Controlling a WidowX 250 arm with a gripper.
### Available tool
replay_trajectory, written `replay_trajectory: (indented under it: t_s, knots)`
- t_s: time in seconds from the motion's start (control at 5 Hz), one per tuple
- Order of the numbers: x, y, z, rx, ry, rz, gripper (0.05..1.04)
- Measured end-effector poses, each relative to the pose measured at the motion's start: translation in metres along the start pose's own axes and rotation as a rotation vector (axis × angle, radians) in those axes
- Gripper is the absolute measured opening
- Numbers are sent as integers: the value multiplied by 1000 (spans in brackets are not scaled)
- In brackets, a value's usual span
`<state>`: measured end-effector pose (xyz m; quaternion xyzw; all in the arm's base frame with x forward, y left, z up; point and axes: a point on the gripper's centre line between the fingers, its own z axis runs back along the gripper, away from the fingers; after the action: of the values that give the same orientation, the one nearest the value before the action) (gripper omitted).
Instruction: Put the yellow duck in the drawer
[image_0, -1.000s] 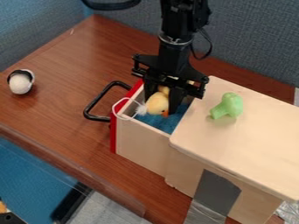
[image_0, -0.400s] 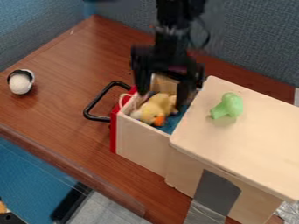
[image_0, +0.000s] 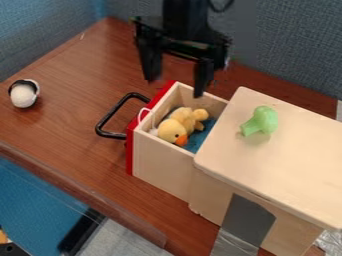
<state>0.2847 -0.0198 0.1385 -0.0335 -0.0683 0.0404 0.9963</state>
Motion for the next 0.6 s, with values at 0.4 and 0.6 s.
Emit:
replay_trajectory:
  t_s: [0.4, 0.6]
  knots:
    - [-1, 1, 0, -2, 3, -3, 1001]
    - [0, 0, 0, -4, 2, -3, 1001]
